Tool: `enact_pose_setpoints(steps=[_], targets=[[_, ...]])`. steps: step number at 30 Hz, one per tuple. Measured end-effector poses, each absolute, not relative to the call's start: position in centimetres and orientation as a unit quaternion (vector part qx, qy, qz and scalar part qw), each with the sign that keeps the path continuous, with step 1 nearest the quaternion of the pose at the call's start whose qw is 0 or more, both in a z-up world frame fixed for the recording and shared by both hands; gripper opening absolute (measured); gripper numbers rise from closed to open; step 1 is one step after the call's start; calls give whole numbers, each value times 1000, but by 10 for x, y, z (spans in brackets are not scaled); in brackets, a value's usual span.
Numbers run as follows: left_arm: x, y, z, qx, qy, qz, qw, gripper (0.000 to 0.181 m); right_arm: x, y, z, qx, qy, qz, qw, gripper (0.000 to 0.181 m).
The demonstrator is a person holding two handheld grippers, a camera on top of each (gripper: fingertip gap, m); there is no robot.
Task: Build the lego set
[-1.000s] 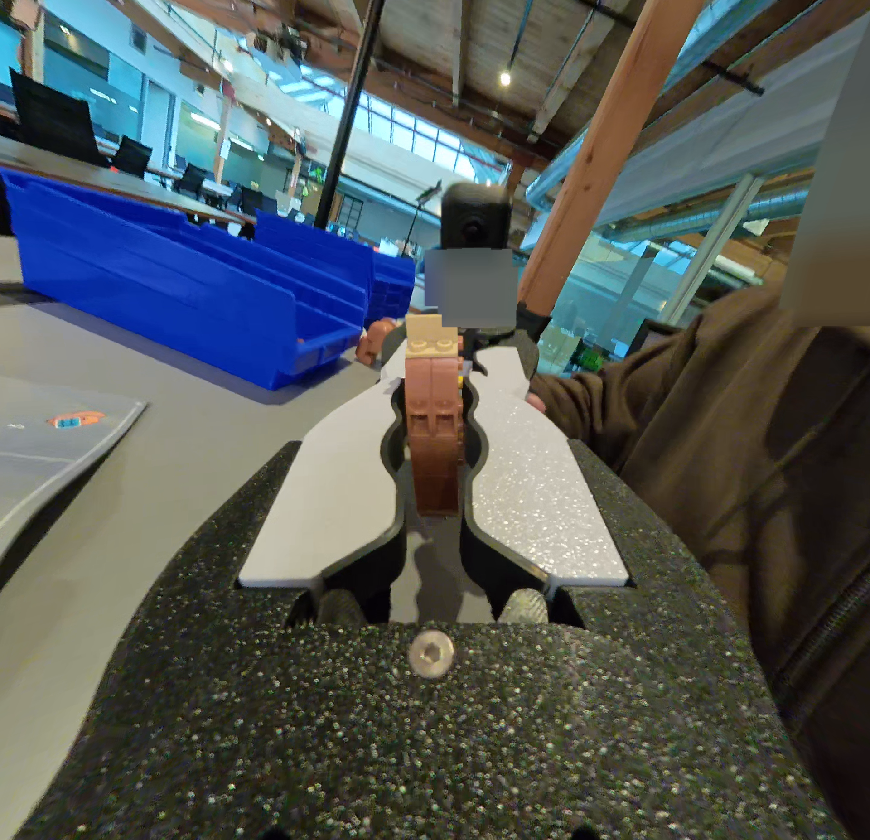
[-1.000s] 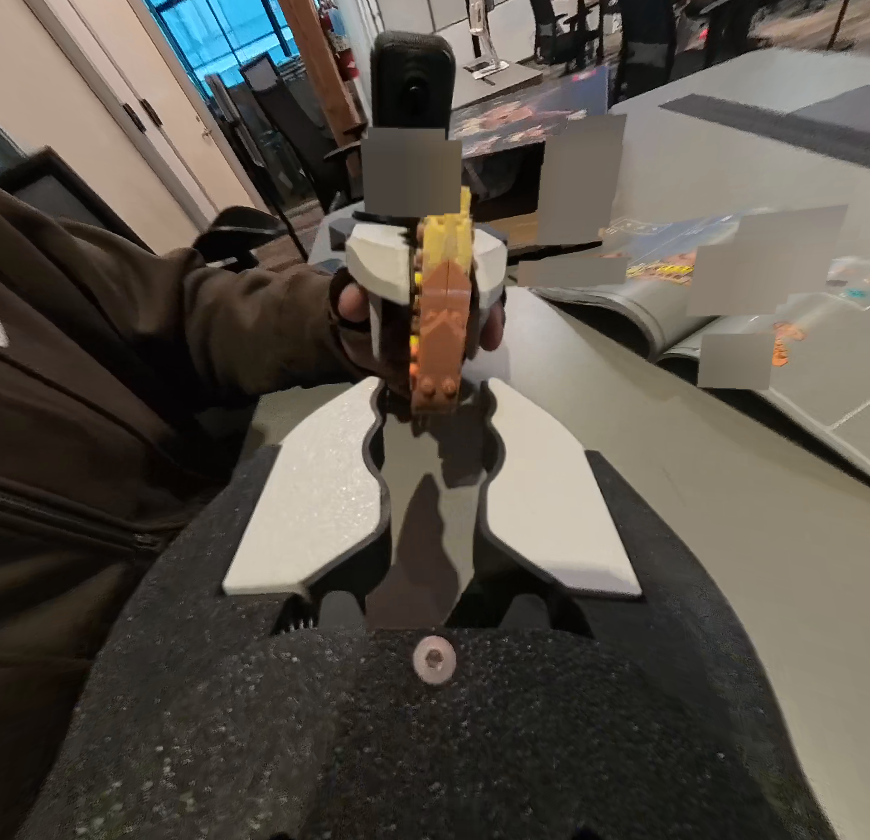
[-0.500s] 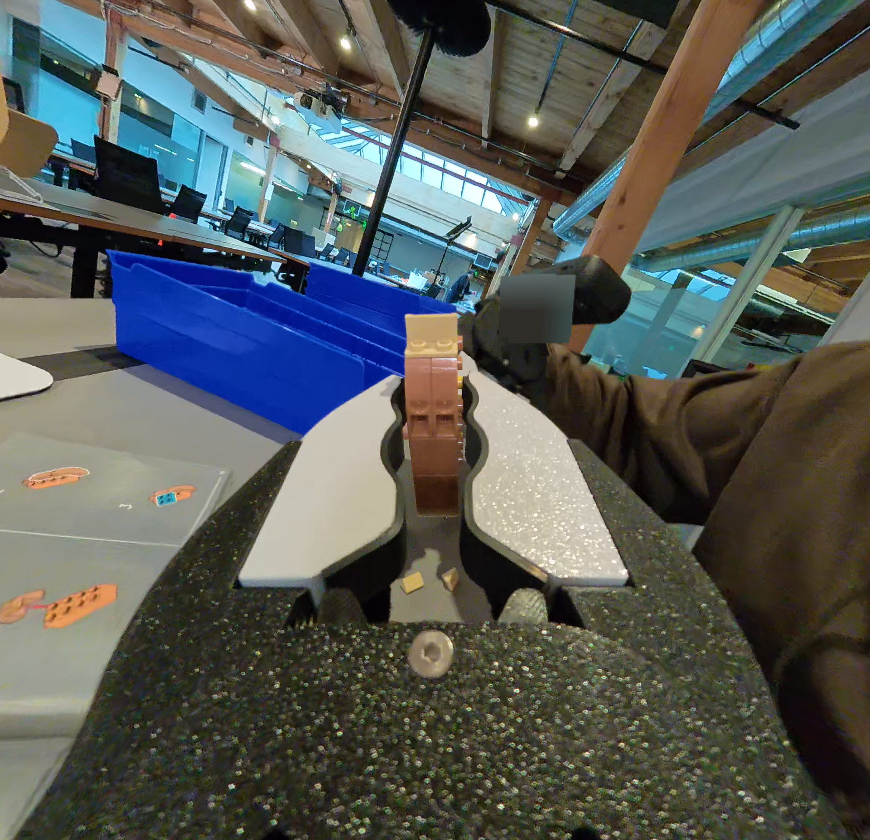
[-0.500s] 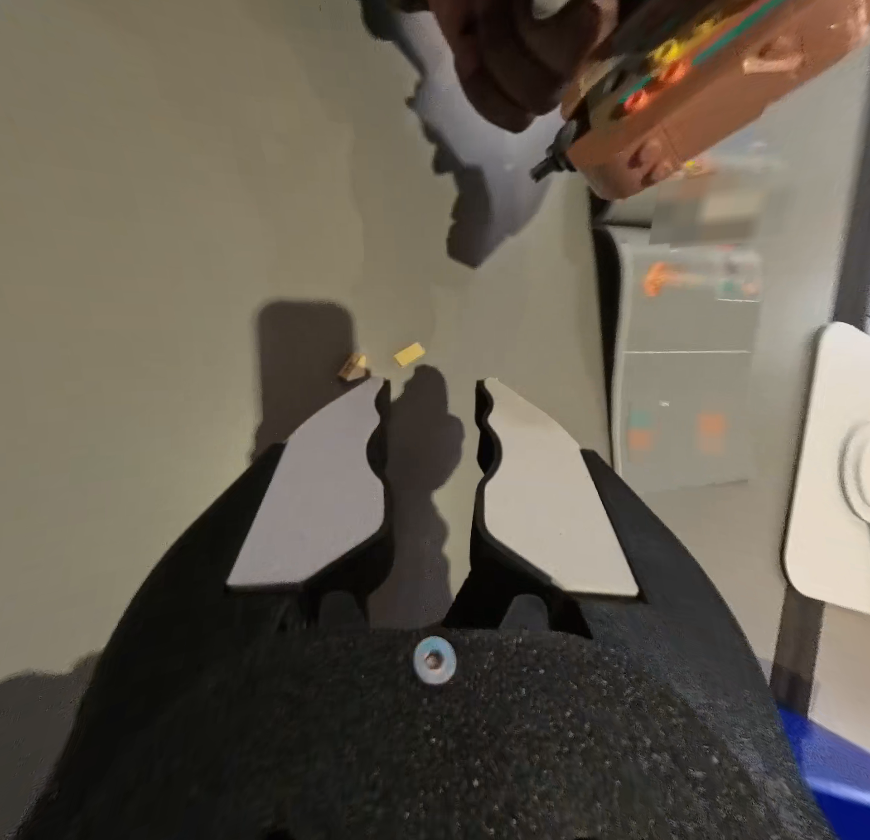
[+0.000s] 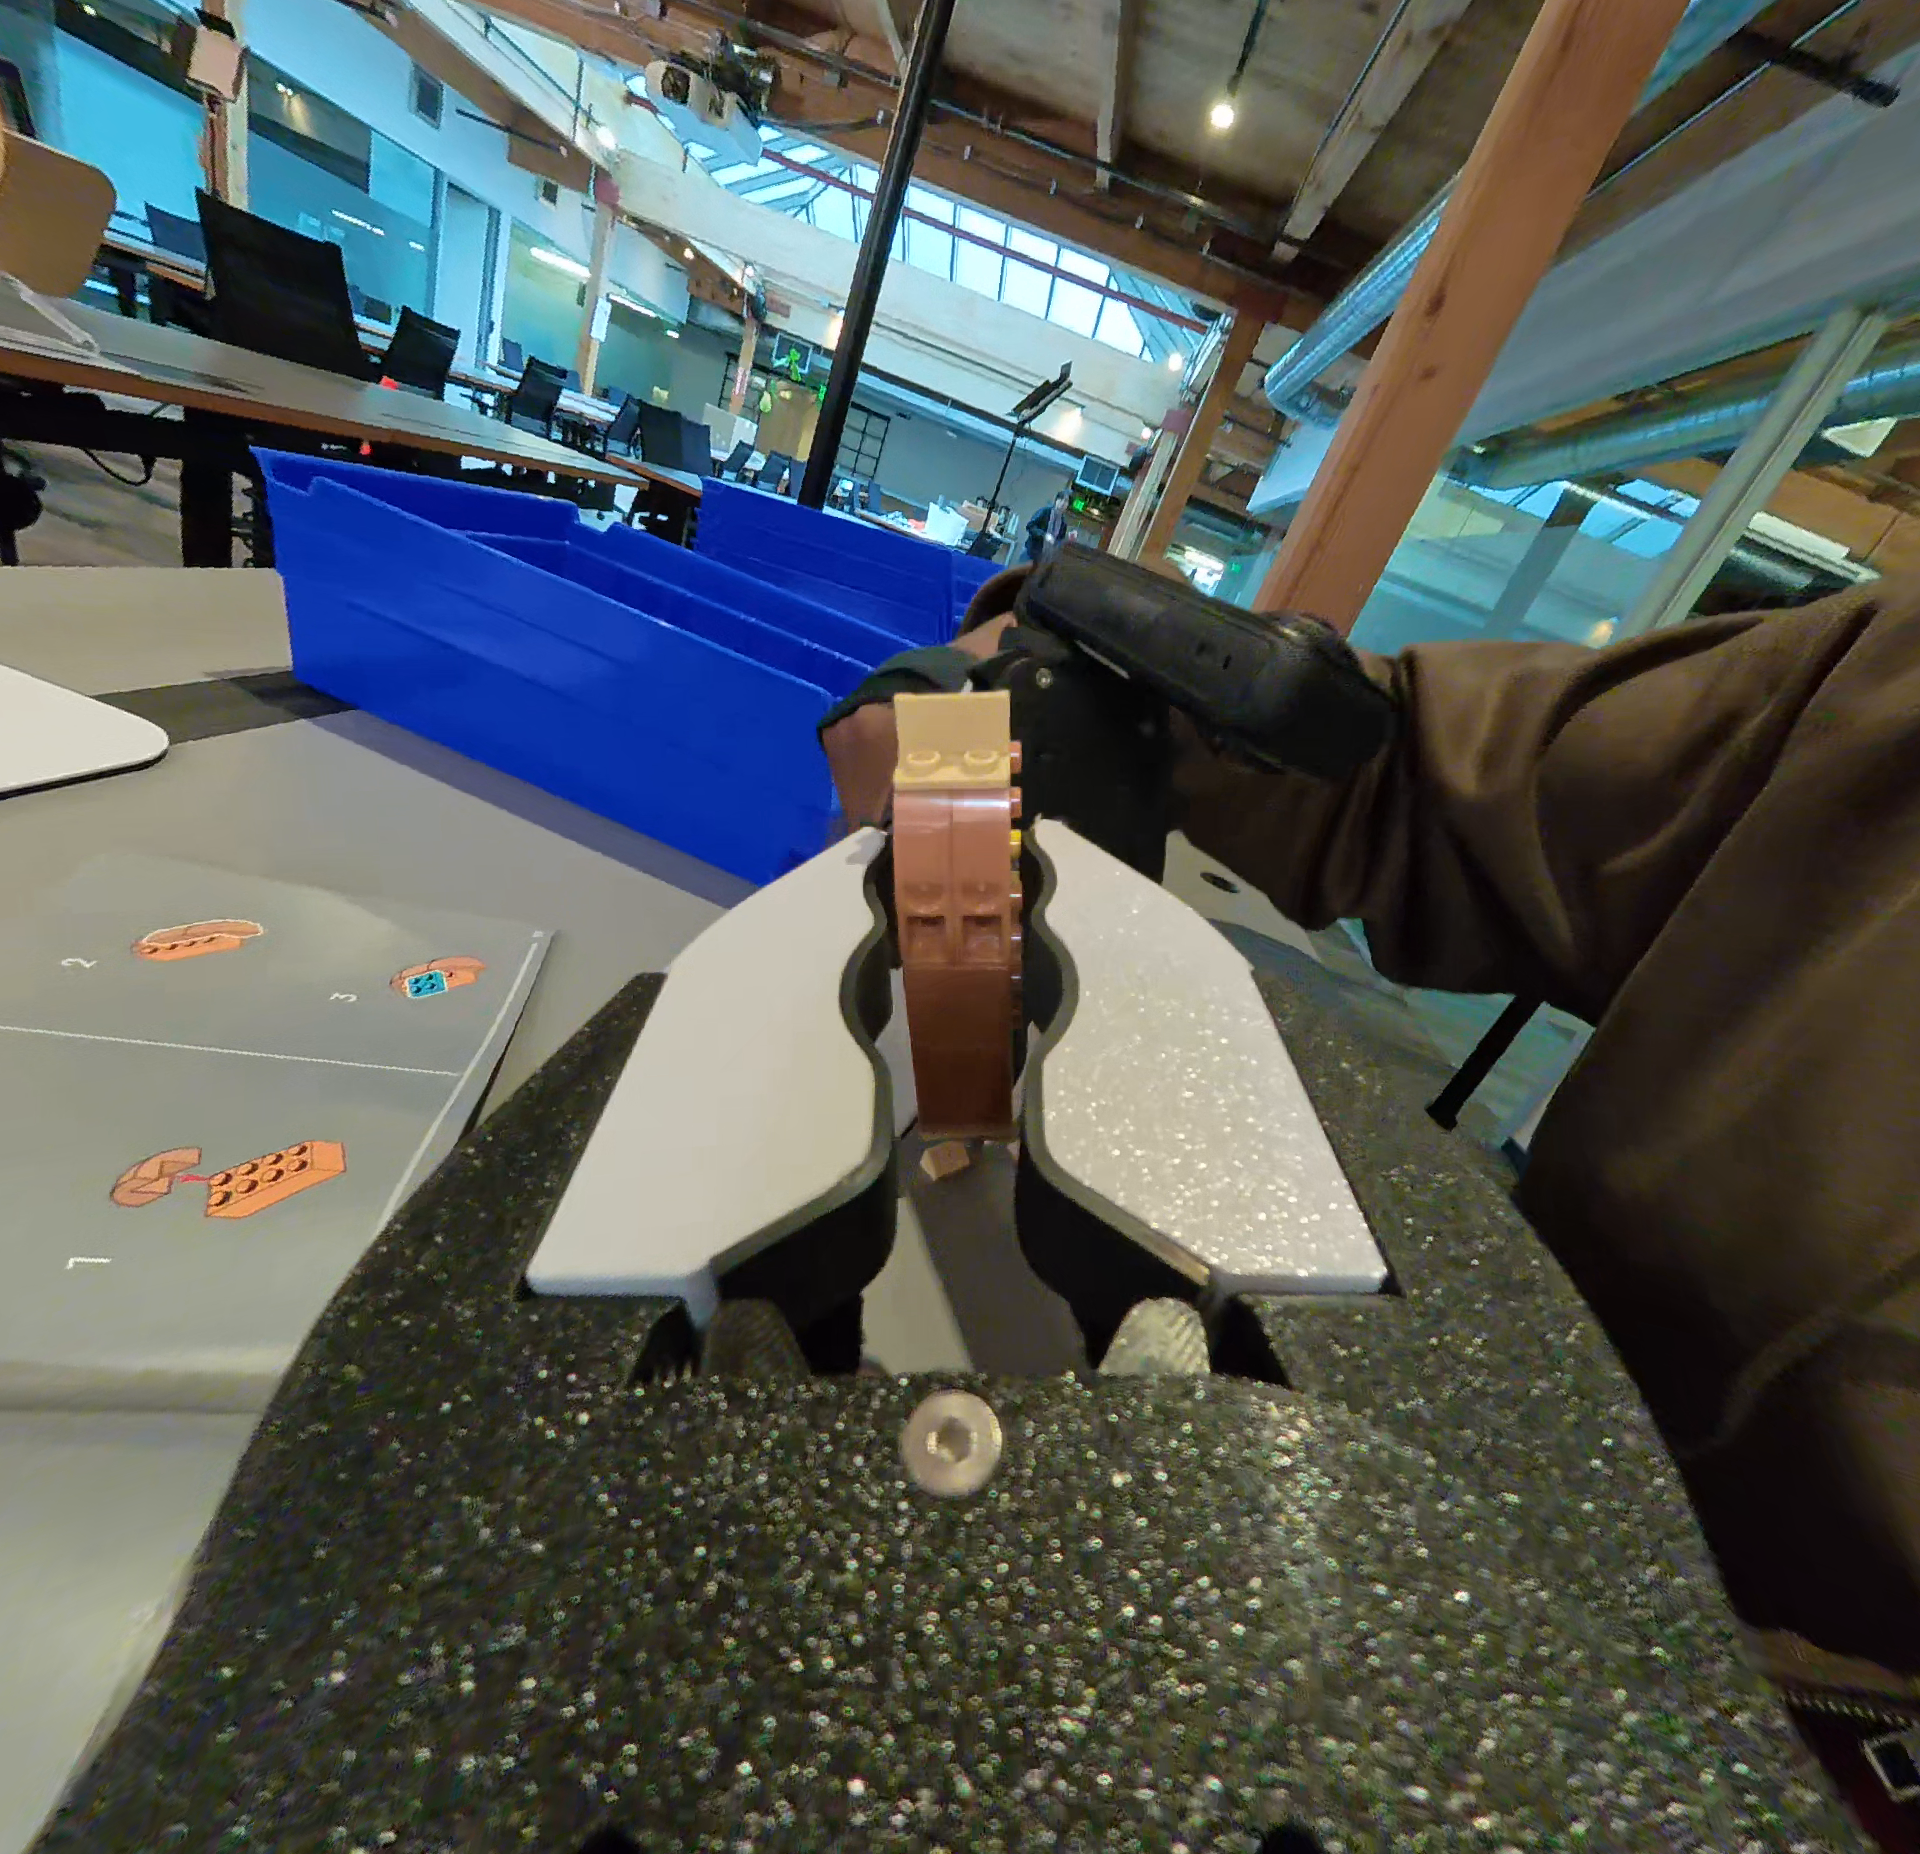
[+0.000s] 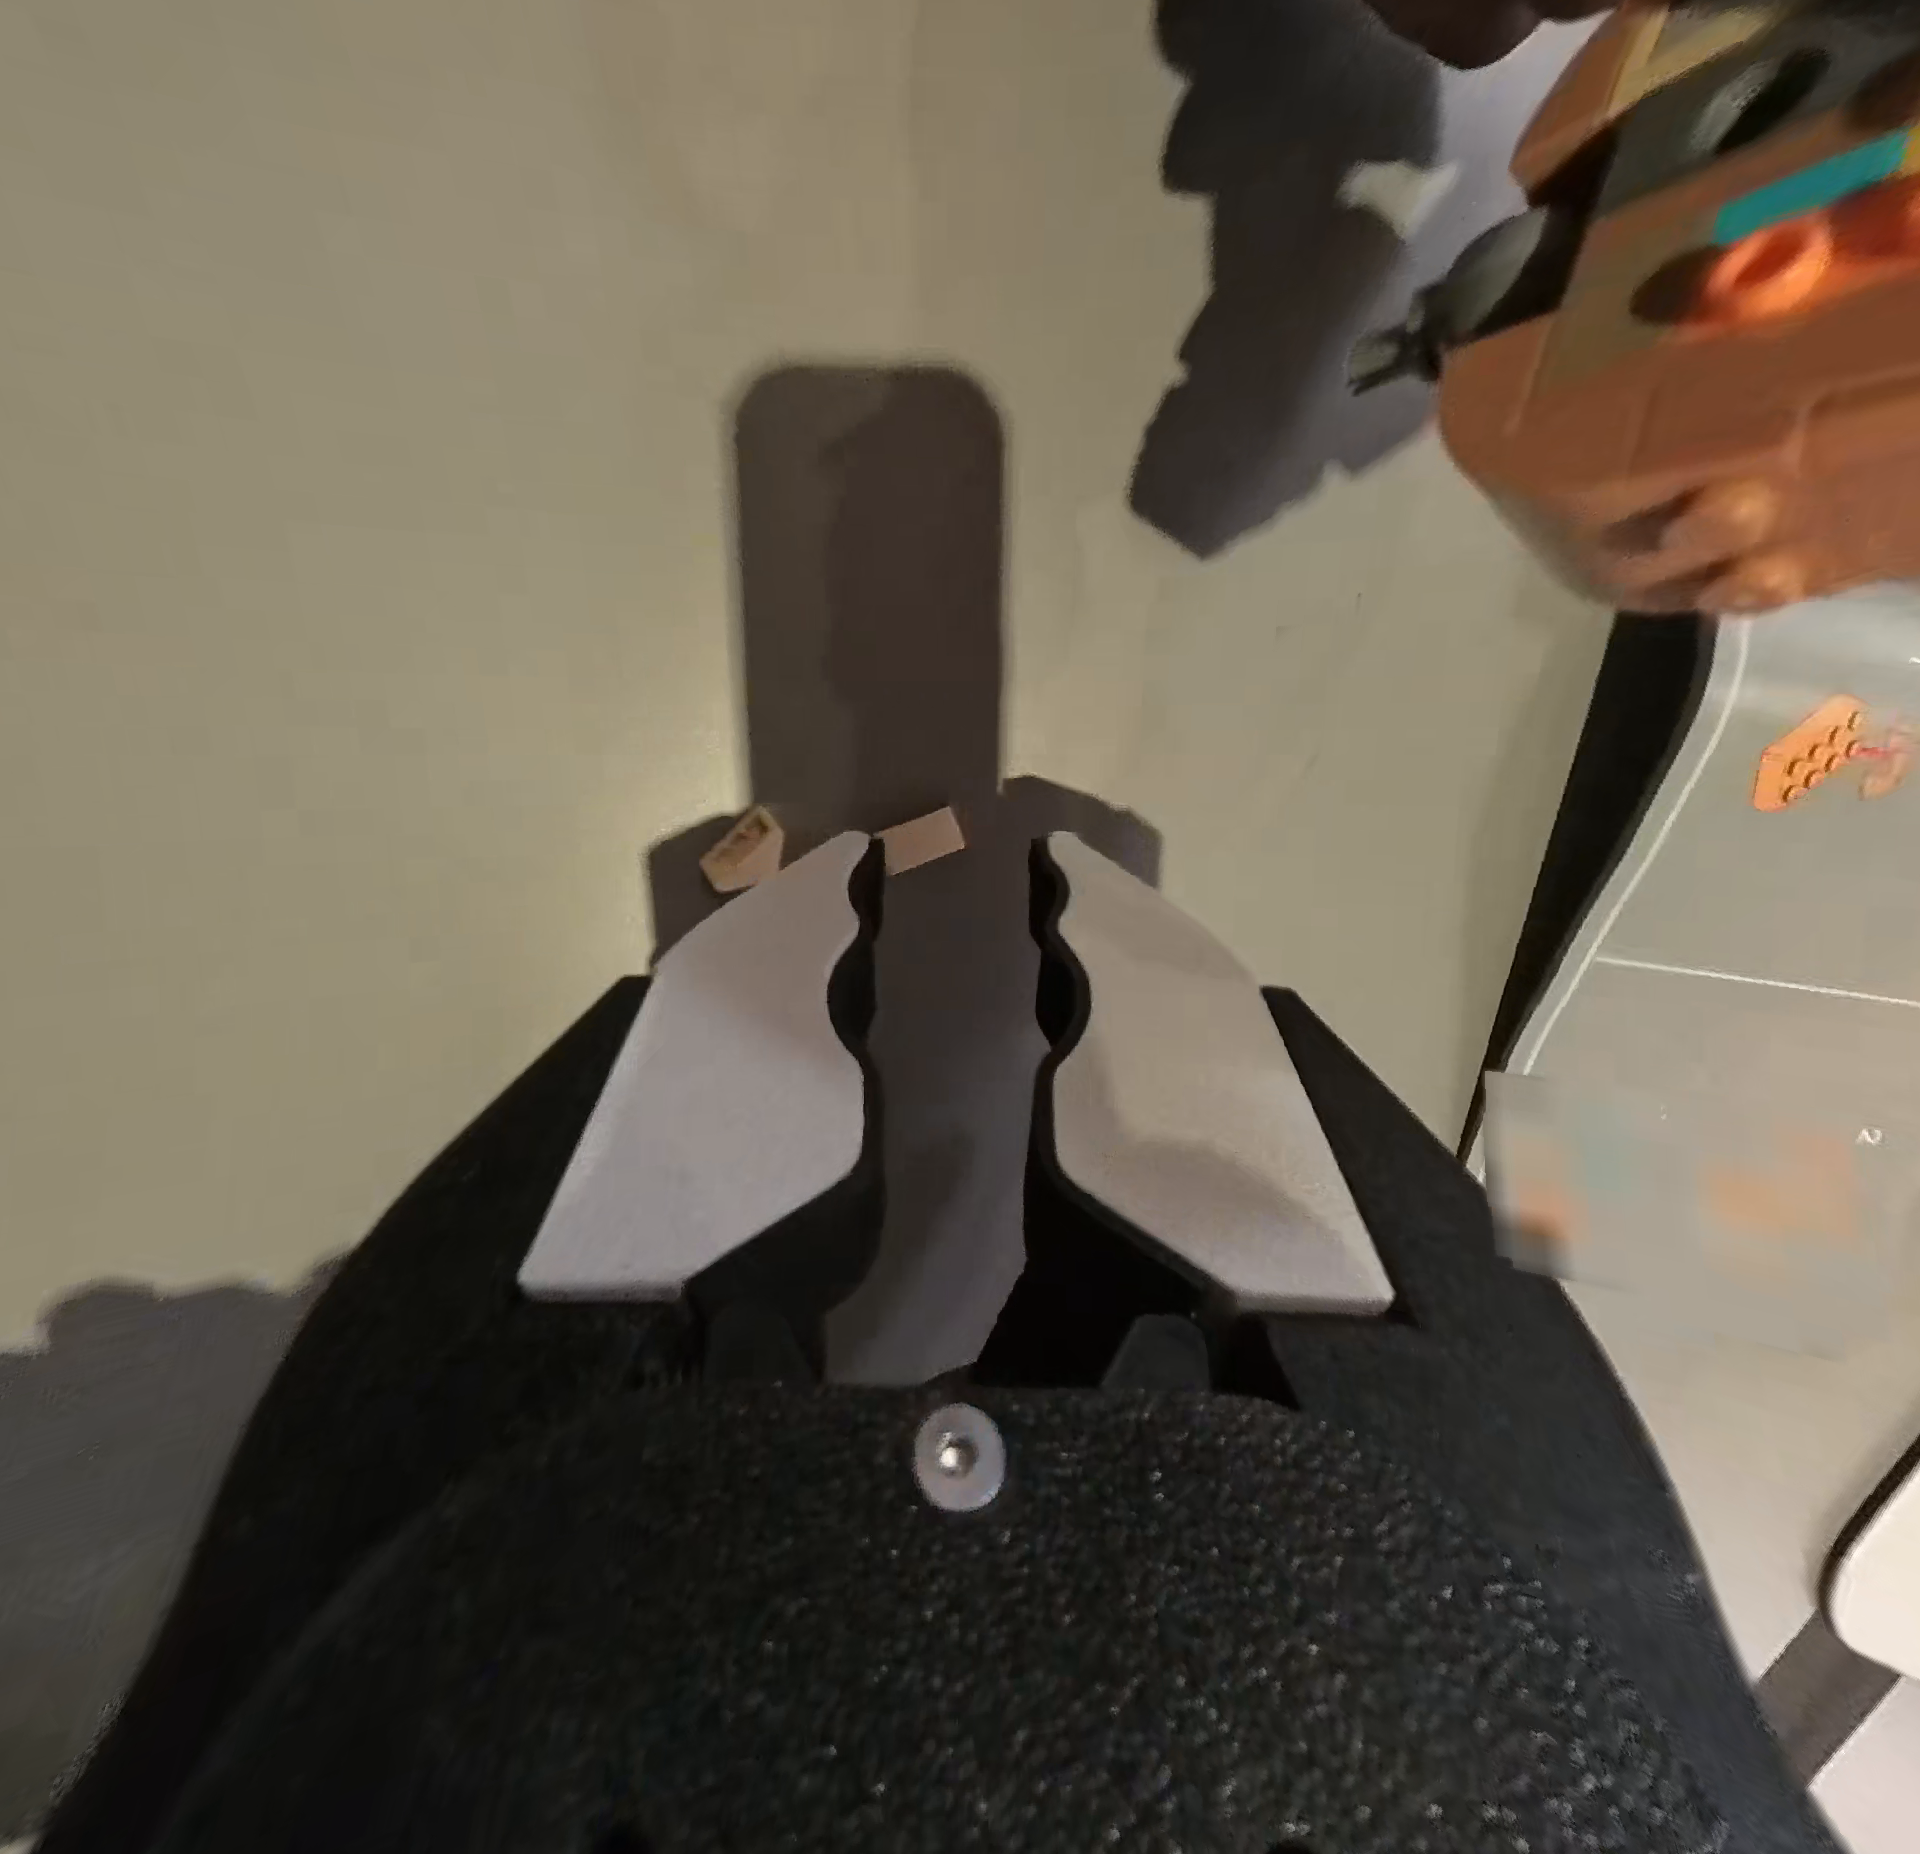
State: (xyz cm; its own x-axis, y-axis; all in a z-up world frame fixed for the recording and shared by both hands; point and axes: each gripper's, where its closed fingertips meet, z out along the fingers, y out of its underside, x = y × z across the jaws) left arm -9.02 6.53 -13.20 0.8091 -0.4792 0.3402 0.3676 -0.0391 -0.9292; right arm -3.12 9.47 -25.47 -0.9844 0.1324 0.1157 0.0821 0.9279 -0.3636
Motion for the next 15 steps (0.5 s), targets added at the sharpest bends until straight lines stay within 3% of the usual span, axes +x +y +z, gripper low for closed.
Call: enact_pose_setpoints(steps=[10,15], targets=[[-98,64,-132,-657,36,-302,690,22,-28,93,-265,-8,-991,131,26,26],[-96,63,-133,-653,44,-306,691,21,-28,91,-266,-35,-989,144,19,16]])
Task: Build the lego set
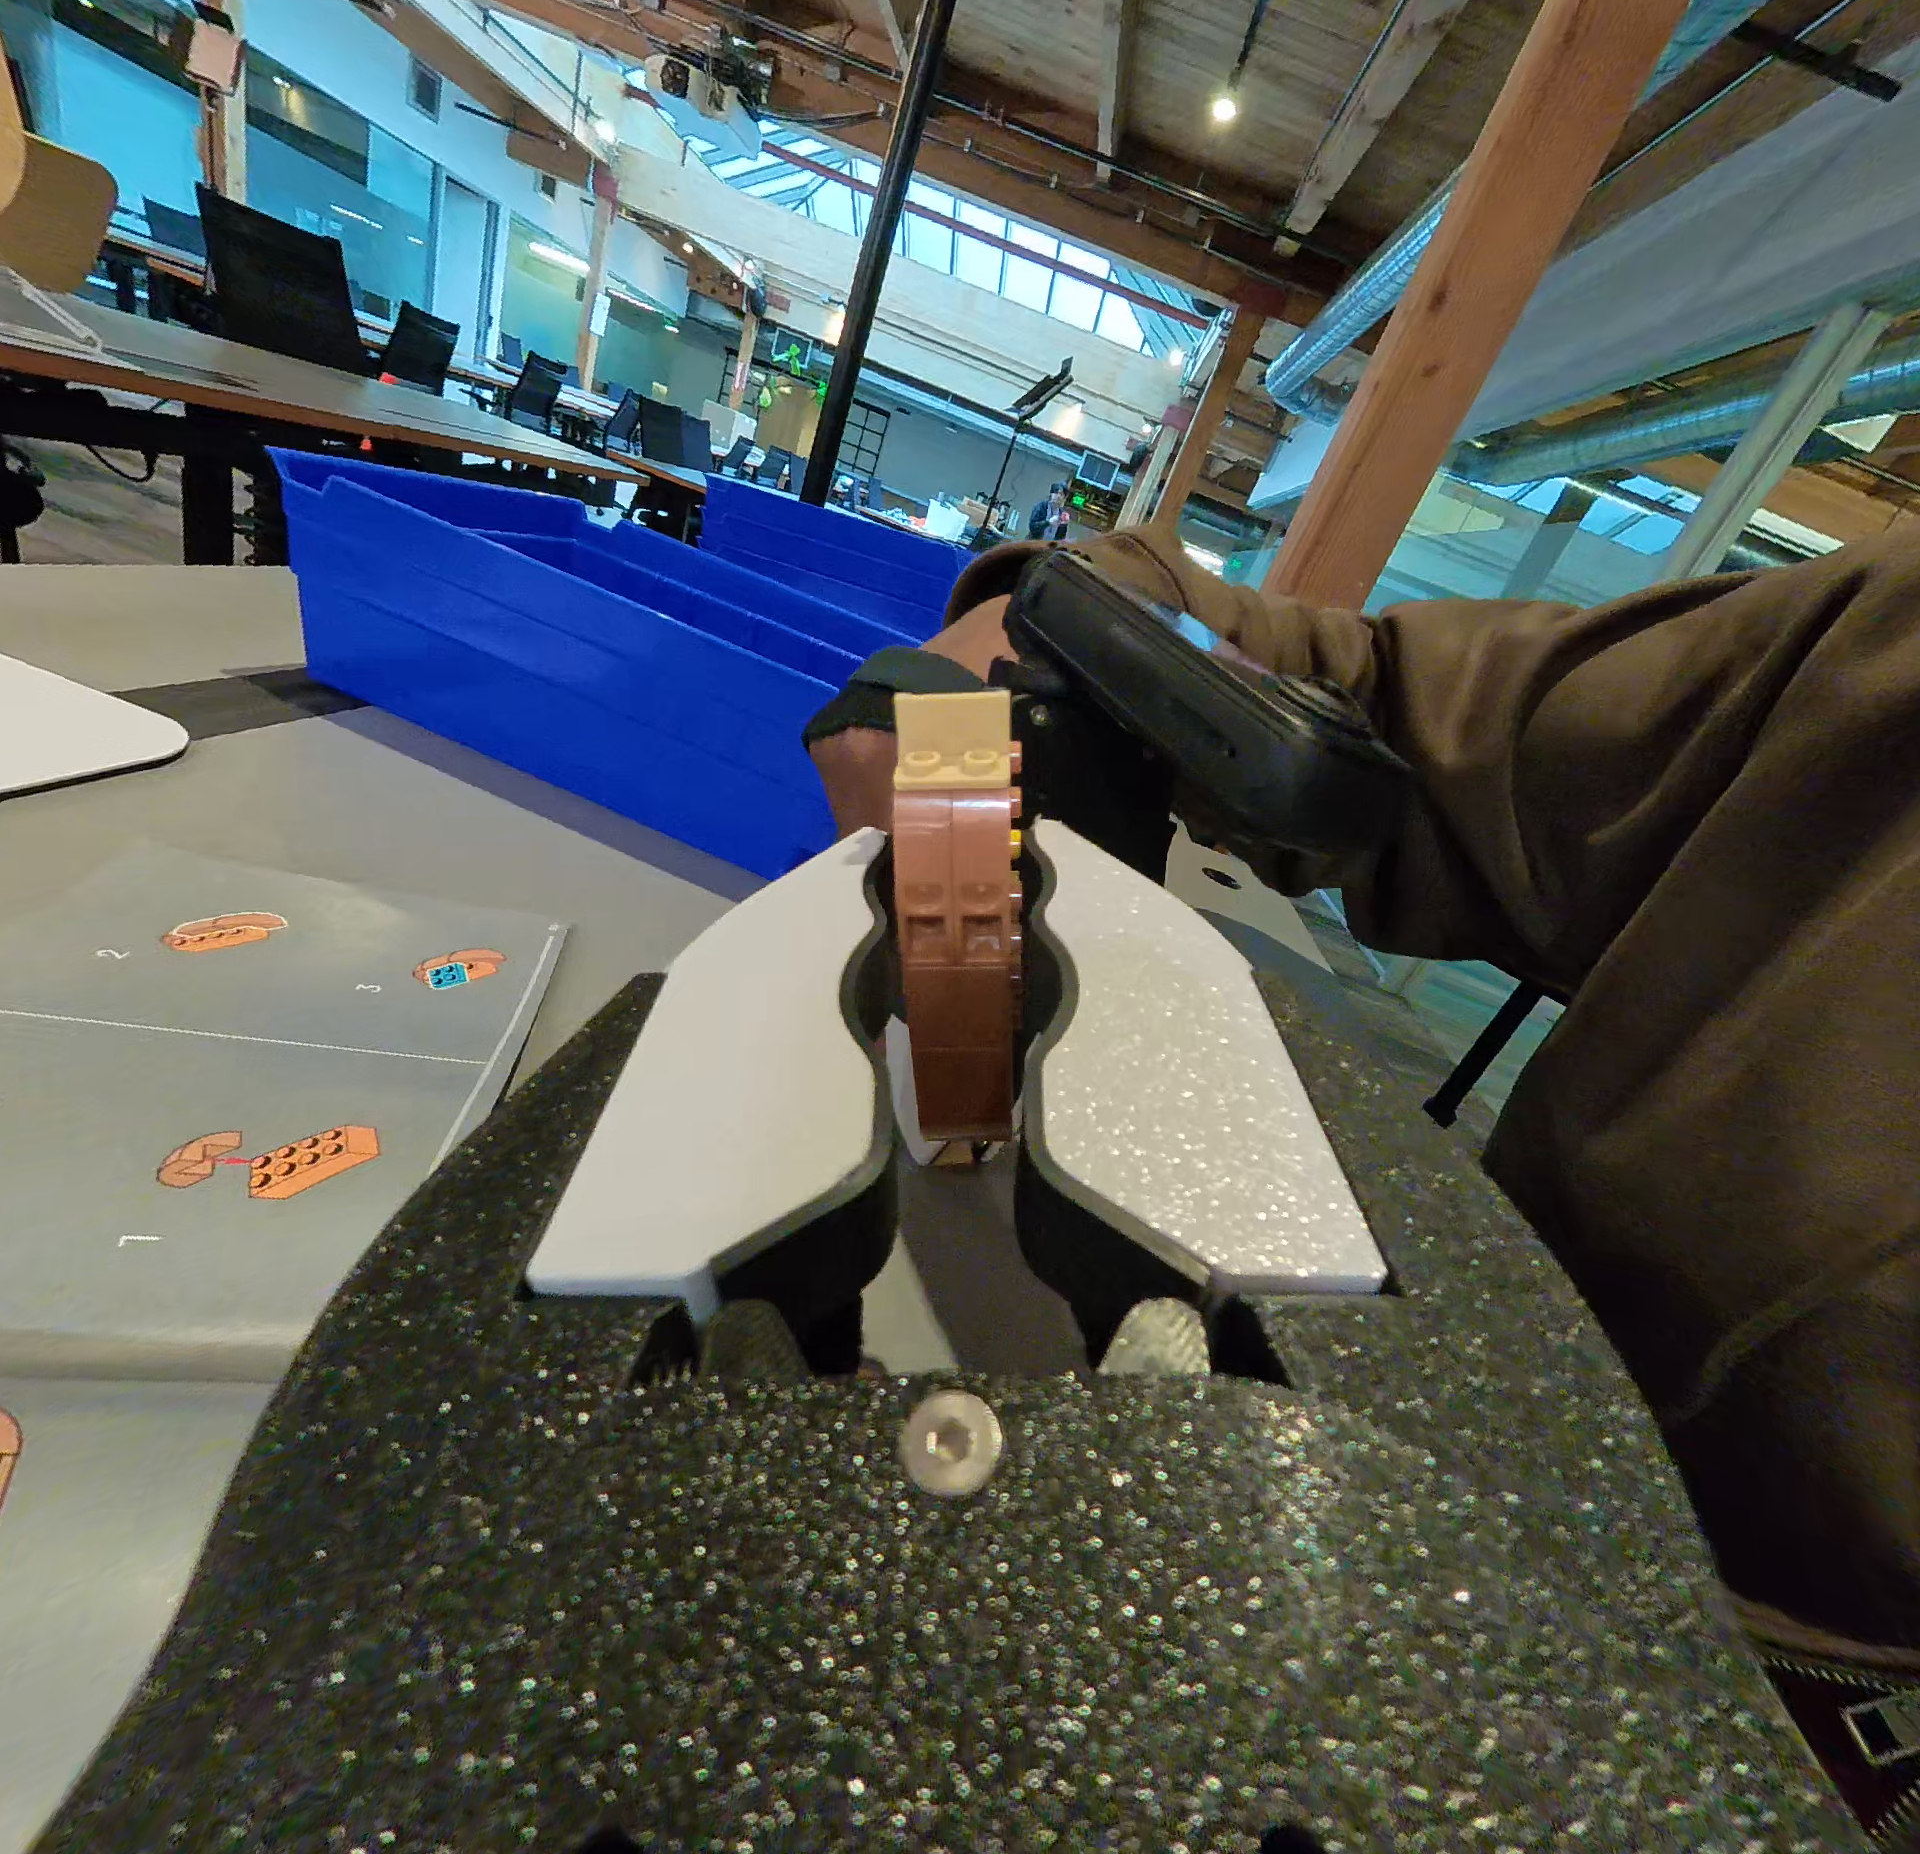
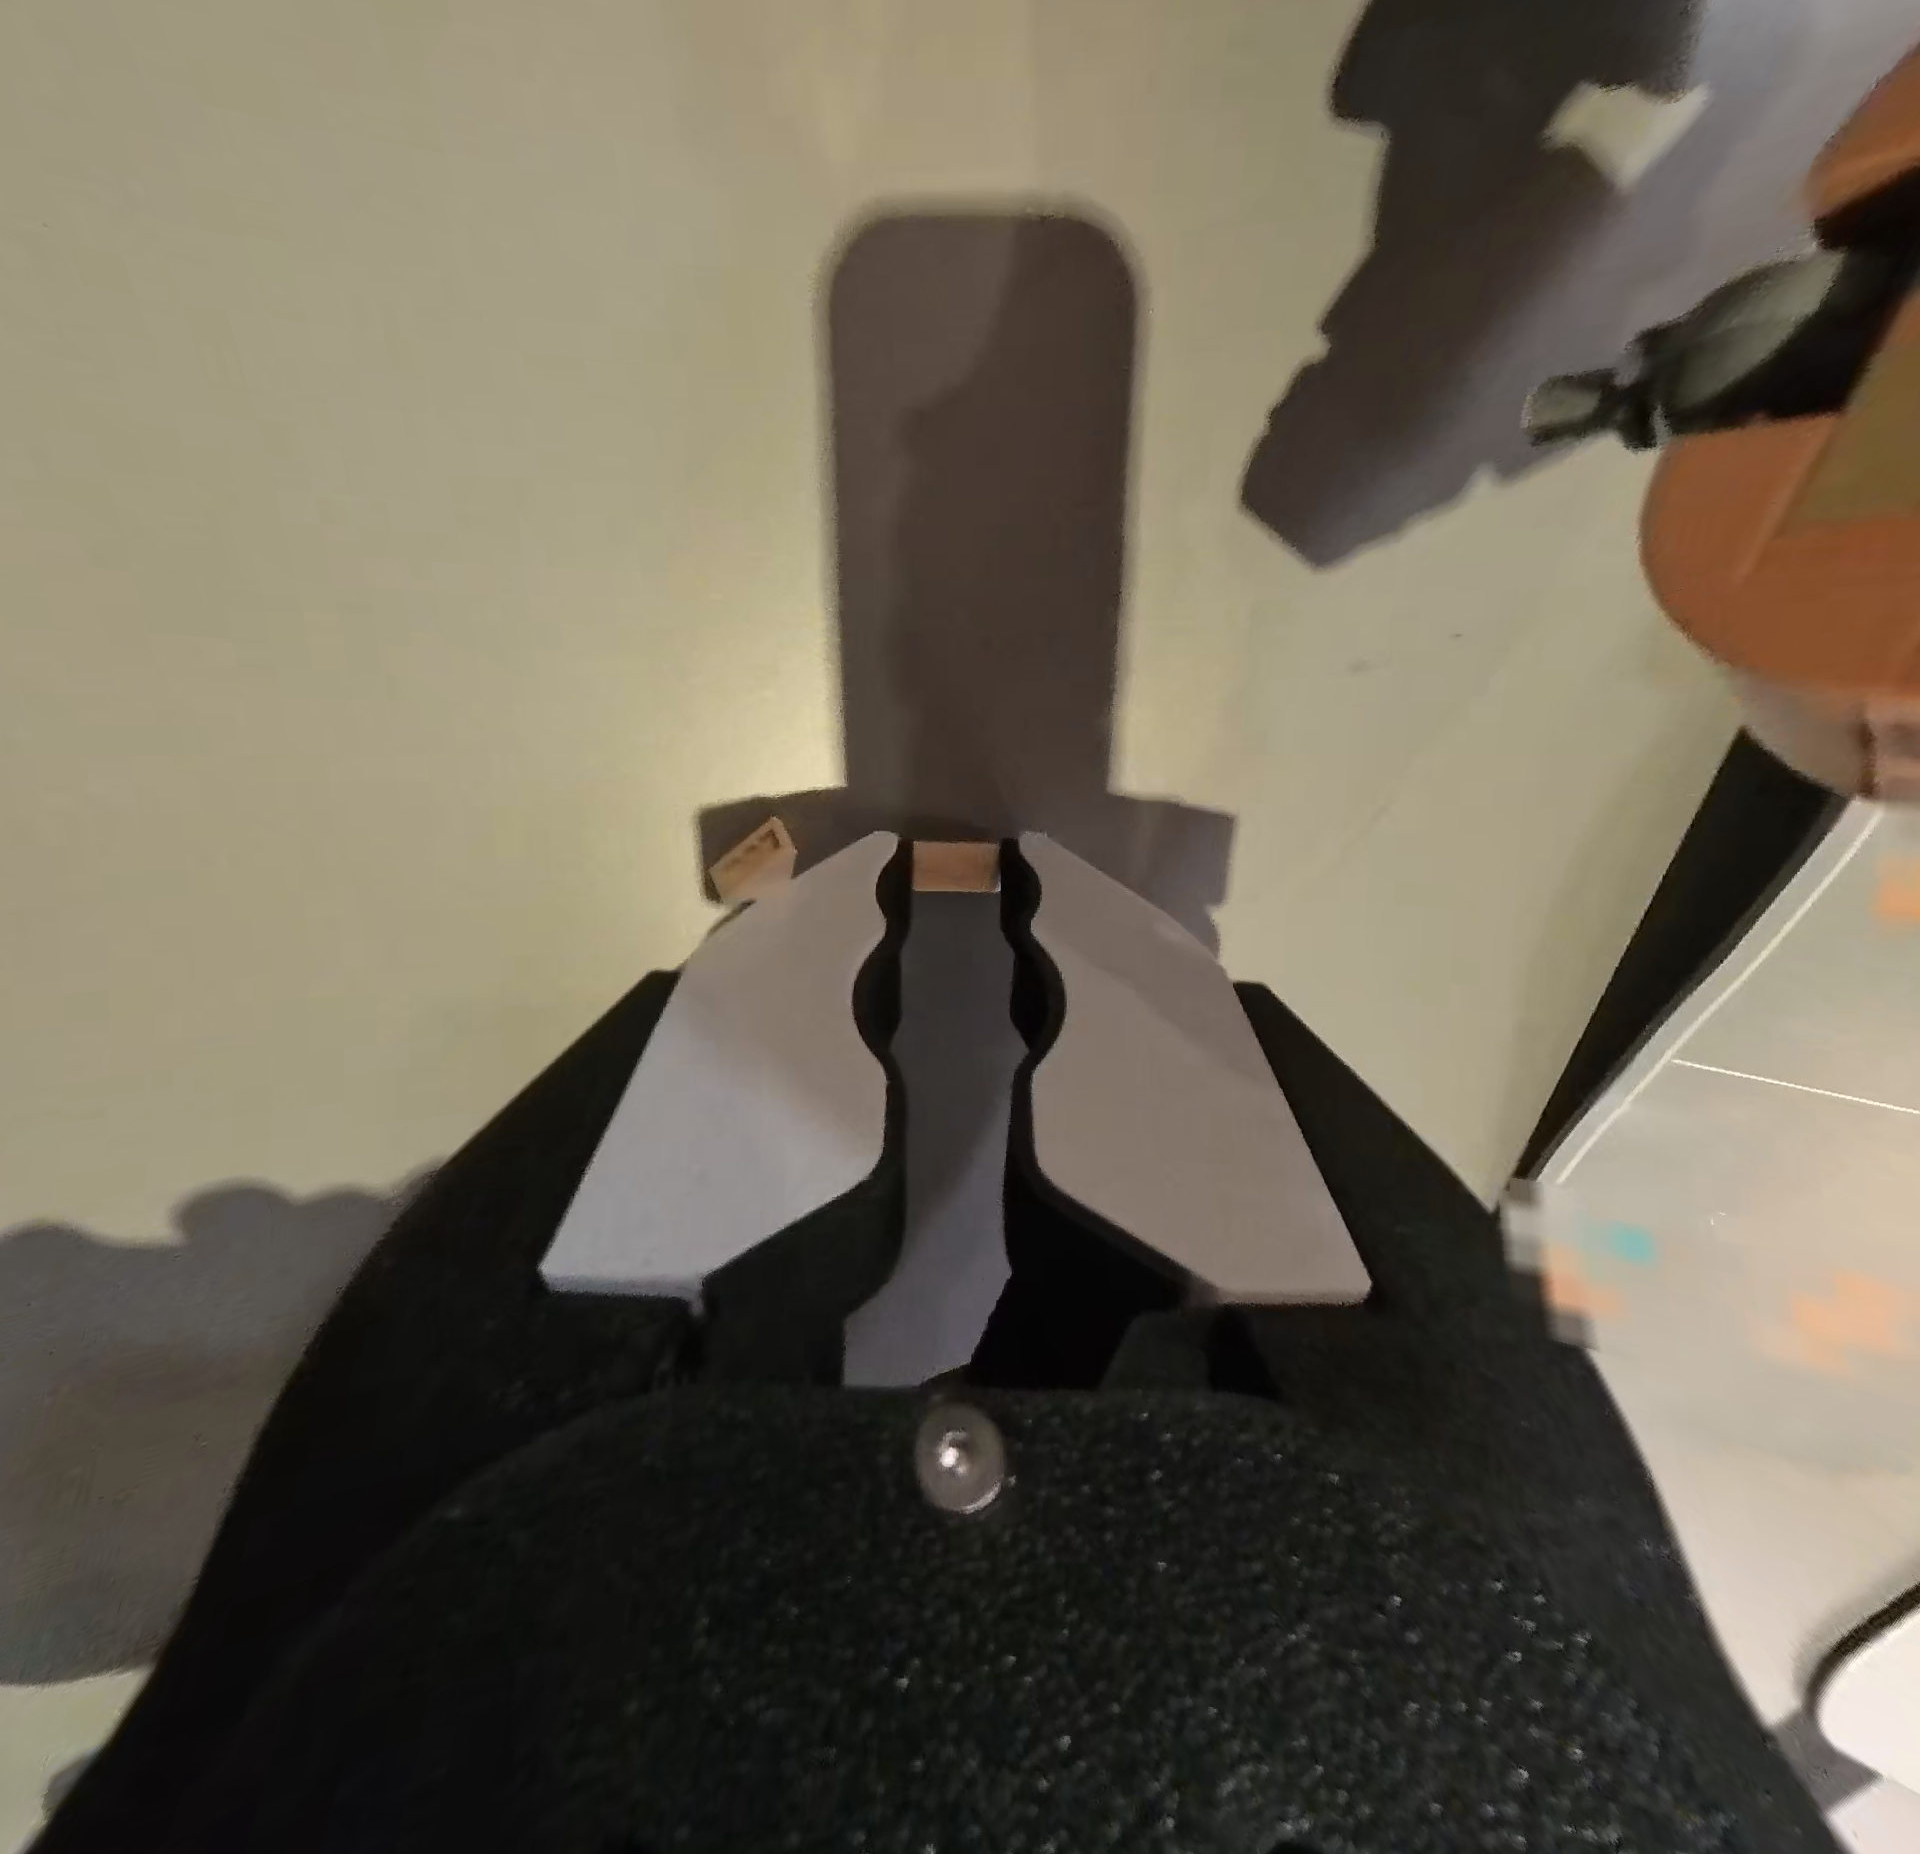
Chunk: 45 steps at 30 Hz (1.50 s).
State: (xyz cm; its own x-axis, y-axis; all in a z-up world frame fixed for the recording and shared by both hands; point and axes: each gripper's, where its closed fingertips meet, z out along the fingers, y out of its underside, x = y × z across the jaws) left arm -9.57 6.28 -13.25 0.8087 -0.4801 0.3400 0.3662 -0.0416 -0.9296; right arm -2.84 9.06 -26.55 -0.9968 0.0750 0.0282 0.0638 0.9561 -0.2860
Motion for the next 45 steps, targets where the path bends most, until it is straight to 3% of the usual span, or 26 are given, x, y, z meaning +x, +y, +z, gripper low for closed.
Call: enact_pose_setpoints(steps=[9,14,18,27,45], targets=[[-97,57,-121,-611,46,-304,730,22,-40,85,-251,-135,-954,239,118,16],[-104,33,-86,-502,43,-262,823,22,-59,84,-190,-216,-865,393,225,16],[-106,28,-80,-478,29,-256,840,22,-69,85,-149,-246,-805,474,260,16],[-87,38,-86,-486,40,-273,829,22,-83,72,-83,-285,-705,605,239,15],[-79,47,-94,-510,56,-260,818,21,-86,37,-50,-296,-637,696,148,16]])
